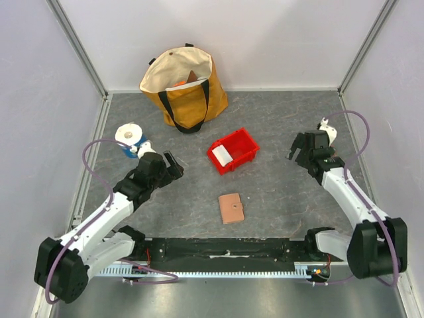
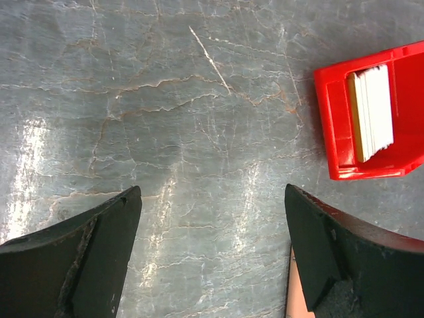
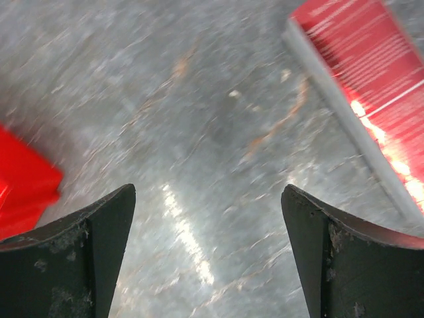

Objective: Put the credit cards into the card holder
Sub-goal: Reset both arms

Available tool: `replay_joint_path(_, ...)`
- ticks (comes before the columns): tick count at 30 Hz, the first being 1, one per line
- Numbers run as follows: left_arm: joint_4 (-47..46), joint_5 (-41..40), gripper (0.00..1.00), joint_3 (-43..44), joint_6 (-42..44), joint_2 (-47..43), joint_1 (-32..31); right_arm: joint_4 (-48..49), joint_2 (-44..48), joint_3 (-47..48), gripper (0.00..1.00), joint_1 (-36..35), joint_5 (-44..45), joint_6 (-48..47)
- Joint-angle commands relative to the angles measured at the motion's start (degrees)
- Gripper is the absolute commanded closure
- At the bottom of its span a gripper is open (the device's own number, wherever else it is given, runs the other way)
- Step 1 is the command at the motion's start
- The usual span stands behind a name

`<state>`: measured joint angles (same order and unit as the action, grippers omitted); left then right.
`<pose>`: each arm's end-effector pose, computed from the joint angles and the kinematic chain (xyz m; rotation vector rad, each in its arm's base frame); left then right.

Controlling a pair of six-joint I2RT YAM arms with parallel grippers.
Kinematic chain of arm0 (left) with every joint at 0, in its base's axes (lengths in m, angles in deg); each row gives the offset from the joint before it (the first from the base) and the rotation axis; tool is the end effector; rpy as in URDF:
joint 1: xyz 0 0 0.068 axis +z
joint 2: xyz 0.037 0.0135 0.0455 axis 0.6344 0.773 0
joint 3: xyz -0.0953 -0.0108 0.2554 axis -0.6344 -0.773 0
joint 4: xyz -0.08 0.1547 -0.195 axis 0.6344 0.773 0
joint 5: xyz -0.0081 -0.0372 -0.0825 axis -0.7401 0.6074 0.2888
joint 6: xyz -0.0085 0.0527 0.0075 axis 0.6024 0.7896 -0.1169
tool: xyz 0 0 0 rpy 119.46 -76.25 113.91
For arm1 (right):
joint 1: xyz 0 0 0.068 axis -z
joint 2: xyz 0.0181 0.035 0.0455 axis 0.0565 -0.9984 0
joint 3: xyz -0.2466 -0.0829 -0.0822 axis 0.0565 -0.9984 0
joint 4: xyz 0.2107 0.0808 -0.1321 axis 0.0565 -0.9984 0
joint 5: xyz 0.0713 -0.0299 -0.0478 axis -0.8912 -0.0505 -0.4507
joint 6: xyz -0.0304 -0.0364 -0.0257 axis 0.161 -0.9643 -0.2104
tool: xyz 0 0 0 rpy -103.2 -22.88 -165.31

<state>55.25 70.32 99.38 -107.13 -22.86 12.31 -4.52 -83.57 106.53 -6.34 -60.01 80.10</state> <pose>0.1755 -0.0809 0.2220 -0.4929 2.2280 -0.4329 0.2348 0.0294 0.2396 0.5297 2.2513 0.0063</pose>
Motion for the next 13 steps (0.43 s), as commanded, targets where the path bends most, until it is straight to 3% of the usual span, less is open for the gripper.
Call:
replay_joint_path(1, 0.94, 1.33, 0.06, 5.38, 3.87, 4.19, 0.88, 2.97, -4.18, 3.44, 0.02, 5.01, 5.24, -1.8)
replay_joint_path(3, 1.47, 0.63, 0.06, 6.7, 4.49, 5.86, 0.88, 4.19, -3.66, 3.98, 0.02, 5.01, 11.21, -1.27)
replay_joint_path(6, 1.3, -0.34, 0.06, 7.32, 5.19, 7.45, 0.88, 17.85, -2.25, -3.29, 0.02, 4.14, 18.6, -7.31)
replay_joint_path(13, -2.65, -2.88, 0.06, 6.62, 8.09, 7.1, 0.88, 44.05, -5.14, -17.71, 0.02, 1.86, 23.36, -15.75)
